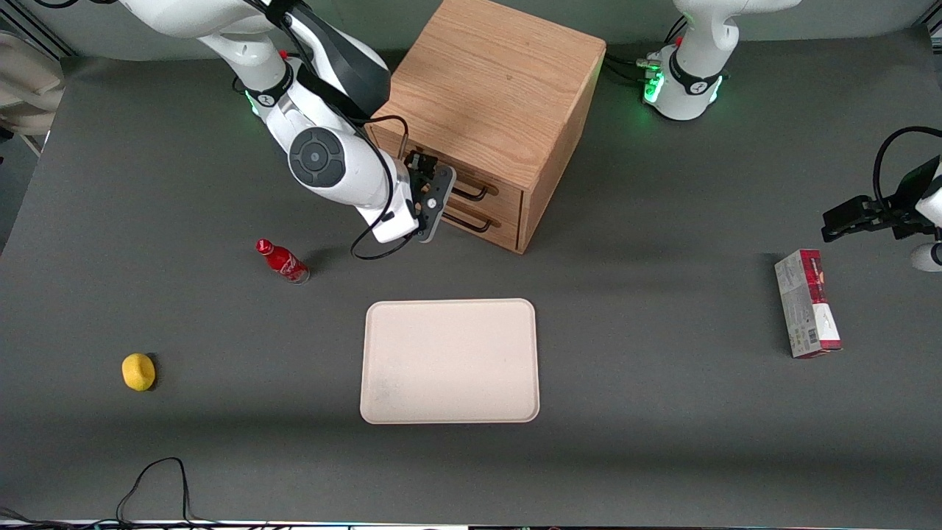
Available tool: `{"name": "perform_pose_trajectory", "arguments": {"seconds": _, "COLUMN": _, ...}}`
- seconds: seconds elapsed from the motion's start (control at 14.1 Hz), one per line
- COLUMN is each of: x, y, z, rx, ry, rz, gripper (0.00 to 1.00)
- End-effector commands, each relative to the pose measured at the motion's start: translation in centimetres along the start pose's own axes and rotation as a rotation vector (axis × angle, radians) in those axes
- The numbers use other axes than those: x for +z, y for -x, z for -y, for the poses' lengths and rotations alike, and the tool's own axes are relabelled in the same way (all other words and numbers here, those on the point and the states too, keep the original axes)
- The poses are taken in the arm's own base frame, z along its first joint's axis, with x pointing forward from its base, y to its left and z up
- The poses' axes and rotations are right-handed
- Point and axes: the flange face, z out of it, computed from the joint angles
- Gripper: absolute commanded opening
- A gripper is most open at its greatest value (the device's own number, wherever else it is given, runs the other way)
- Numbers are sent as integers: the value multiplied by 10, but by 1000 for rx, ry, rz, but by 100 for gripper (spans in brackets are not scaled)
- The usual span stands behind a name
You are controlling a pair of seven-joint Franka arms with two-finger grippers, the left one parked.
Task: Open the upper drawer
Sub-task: 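Hook the right gripper onto the upper drawer's black bar handle, then pull the handle outward with the right gripper, sliding the drawer open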
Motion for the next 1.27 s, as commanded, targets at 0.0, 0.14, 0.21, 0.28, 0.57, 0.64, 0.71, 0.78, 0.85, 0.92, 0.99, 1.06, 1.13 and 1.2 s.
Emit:
{"name": "perform_pose_trajectory", "arguments": {"seconds": 0.0, "x": 4, "y": -3, "z": -2, "rx": -28, "ry": 11, "rz": -4, "gripper": 100}}
{"name": "perform_pose_trajectory", "arguments": {"seconds": 0.14, "x": 5, "y": -3, "z": -3, "rx": -28, "ry": 11, "rz": -6, "gripper": 100}}
{"name": "perform_pose_trajectory", "arguments": {"seconds": 0.21, "x": 5, "y": -4, "z": -5, "rx": -32, "ry": 18, "rz": -6, "gripper": 100}}
{"name": "perform_pose_trajectory", "arguments": {"seconds": 0.28, "x": 9, "y": -3, "z": -9, "rx": -38, "ry": 32, "rz": 4, "gripper": 100}}
{"name": "perform_pose_trajectory", "arguments": {"seconds": 0.57, "x": 11, "y": -2, "z": -24, "rx": -49, "ry": 64, "rz": 18, "gripper": 100}}
{"name": "perform_pose_trajectory", "arguments": {"seconds": 0.64, "x": 8, "y": -2, "z": -32, "rx": -46, "ry": 72, "rz": 14, "gripper": 100}}
{"name": "perform_pose_trajectory", "arguments": {"seconds": 0.71, "x": 5, "y": -2, "z": -44, "rx": -35, "ry": 76, "rz": 12, "gripper": 100}}
{"name": "perform_pose_trajectory", "arguments": {"seconds": 0.78, "x": 4, "y": -3, "z": -49, "rx": -35, "ry": 82, "rz": 10, "gripper": 100}}
{"name": "perform_pose_trajectory", "arguments": {"seconds": 0.85, "x": 2, "y": -4, "z": -55, "rx": -33, "ry": 84, "rz": 4, "gripper": 100}}
{"name": "perform_pose_trajectory", "arguments": {"seconds": 0.92, "x": -1, "y": -5, "z": -62, "rx": -32, "ry": 87, "rz": -2, "gripper": 100}}
{"name": "perform_pose_trajectory", "arguments": {"seconds": 0.99, "x": -8, "y": -5, "z": -74, "rx": -23, "ry": 99, "rz": -12, "gripper": 100}}
{"name": "perform_pose_trajectory", "arguments": {"seconds": 1.06, "x": -12, "y": -4, "z": -82, "rx": -14, "ry": 104, "rz": -16, "gripper": 100}}
{"name": "perform_pose_trajectory", "arguments": {"seconds": 1.13, "x": -21, "y": -3, "z": -89, "rx": -2, "ry": 111, "rz": -21, "gripper": 100}}
{"name": "perform_pose_trajectory", "arguments": {"seconds": 1.2, "x": -31, "y": -2, "z": -96, "rx": 9, "ry": 116, "rz": -28, "gripper": 100}}
